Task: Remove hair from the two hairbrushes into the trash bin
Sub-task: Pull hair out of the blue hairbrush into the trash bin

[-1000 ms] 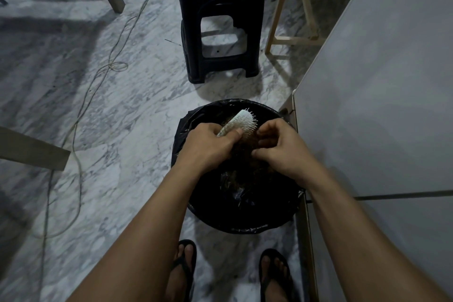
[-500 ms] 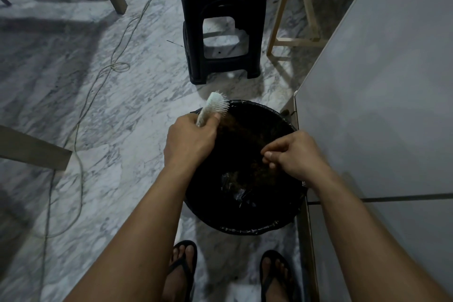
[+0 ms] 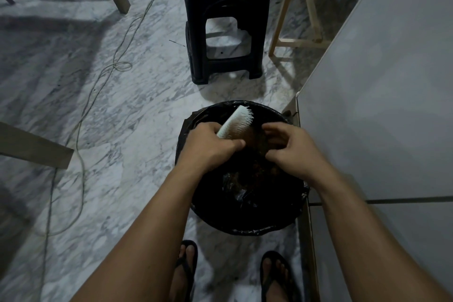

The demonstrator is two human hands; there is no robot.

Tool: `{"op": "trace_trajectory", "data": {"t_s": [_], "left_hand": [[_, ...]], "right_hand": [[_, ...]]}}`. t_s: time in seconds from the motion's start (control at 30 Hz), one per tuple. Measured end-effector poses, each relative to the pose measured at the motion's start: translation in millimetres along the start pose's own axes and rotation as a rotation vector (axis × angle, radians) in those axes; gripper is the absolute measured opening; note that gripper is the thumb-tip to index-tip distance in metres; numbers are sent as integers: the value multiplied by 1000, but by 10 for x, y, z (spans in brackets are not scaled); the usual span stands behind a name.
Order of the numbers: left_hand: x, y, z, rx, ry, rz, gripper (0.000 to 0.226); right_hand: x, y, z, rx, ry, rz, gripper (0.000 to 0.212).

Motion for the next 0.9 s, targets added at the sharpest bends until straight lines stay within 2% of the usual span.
{"op": "trace_trajectory", "data": {"t_s": [0.07, 0.13, 0.3, 0.43, 0.6, 0.8, 0.9], "left_hand": [[-13, 92, -5, 56, 5, -10, 25], [-27, 146, -14, 83, 20, -16, 20], [-36, 211, -4, 125, 27, 19, 21], [-36, 68, -28, 10, 13, 30, 20], [10, -59, -29, -94, -31, 63, 20], [45, -235, -21, -213, -72, 128, 19], [14, -259, 3, -222, -41, 141, 20]], "right_hand": [[92, -84, -8, -93, -77, -61, 43], [146, -89, 5, -117, -121, -105, 30], [171, -67, 0, -137, -147, -105, 25], [11, -184, 12, -184, -19, 47, 14], [-105, -292, 56, -214, 99, 140, 17], [-228, -525, 163, -342, 249, 315, 17], [-248, -499, 198, -309, 295, 379, 17]]}}
Point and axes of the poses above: each hand's wrist, its own z-axis away from the middle knuckle, its own y-axis out of the palm, x = y × z, the point moved 9 cm from there along -z, towards the middle knuckle, and after that the axes turned 14 degrees about -y, right-handed, at the moved point
